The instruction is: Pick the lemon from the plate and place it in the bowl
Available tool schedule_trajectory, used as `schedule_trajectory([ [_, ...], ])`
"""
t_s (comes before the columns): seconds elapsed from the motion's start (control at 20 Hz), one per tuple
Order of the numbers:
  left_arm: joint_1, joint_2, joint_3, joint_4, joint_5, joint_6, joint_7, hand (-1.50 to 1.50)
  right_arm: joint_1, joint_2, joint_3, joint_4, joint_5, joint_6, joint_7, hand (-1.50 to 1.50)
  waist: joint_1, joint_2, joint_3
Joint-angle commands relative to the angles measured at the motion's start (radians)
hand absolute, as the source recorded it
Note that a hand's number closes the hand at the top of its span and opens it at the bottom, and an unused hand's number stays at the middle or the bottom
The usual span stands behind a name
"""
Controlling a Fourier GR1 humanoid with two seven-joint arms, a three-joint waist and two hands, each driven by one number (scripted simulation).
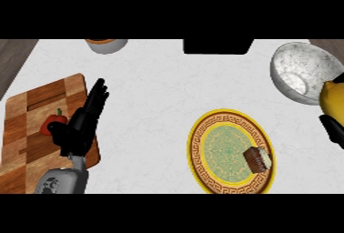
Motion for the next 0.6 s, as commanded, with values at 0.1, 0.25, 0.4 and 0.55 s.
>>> schedule_trajectory([
  [0.1, -0.008, -0.051, -0.034, 0.043, -0.036, 0.036, -0.035, 0.0, -0.186, -0.034, -0.008, 0.228, 0.028, -0.011, 0.039, 1.5, 0.001, 0.002, 0.0],
  [0.25, -0.022, -0.021, -0.023, 0.012, -0.022, 0.008, 0.009, 0.0, -0.23, -0.114, 0.016, 0.343, 0.181, -0.015, -0.034, 1.5, 0.01, 0.006, 0.0],
  [0.4, 0.076, -0.021, -0.053, -0.108, -0.018, -0.001, 0.044, 0.0, -0.233, -0.117, 0.054, 0.417, 0.279, -0.056, -0.104, 1.5, 0.016, 0.002, 0.001],
  [0.55, -0.049, -0.013, 0.006, 0.028, -0.005, 0.004, 0.011, 0.0, -0.255, -0.119, 0.111, 0.563, 0.403, -0.117, -0.223, 1.5, 0.012, 0.007, 0.001],
])
